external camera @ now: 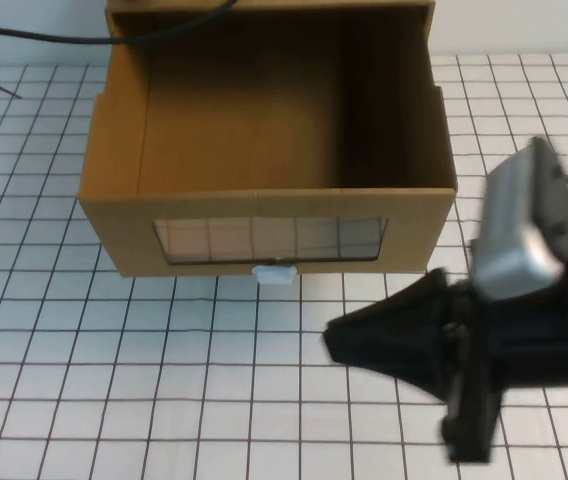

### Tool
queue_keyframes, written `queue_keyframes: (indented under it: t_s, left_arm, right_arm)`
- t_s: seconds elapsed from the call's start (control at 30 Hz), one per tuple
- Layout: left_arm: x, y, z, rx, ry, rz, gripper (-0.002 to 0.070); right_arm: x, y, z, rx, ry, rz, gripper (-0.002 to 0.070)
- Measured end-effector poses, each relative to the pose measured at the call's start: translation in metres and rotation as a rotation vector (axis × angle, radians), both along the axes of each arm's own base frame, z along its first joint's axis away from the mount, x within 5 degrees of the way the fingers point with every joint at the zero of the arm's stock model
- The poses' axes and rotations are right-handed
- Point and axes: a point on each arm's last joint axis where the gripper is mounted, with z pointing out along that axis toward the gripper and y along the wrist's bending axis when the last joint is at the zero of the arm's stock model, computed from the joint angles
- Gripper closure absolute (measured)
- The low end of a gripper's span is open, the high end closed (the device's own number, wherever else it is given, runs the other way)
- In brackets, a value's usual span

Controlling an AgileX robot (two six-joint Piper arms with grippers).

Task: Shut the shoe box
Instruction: Press the shoe box with left arm, then close the shoe box with your right arm

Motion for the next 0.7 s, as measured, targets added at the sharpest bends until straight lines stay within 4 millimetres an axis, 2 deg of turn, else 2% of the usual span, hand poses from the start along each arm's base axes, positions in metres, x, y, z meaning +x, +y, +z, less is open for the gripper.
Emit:
queue_keyframes:
  t_s: [0.27, 0.7]
  left_arm:
    - [0.003, -0.001, 0.000, -0.069, 0.075, 0.028, 0.0680]
    - [0.002, -0.002, 0.000, -0.075, 0.087, 0.019, 0.0680]
  right_arm:
    - [0.006, 0.047, -0.033, -0.082, 0.007, 0.051, 0.0689]
    - [0.062, 0.106, -0.051, -0.094, -0.041, 0.070, 0.0689]
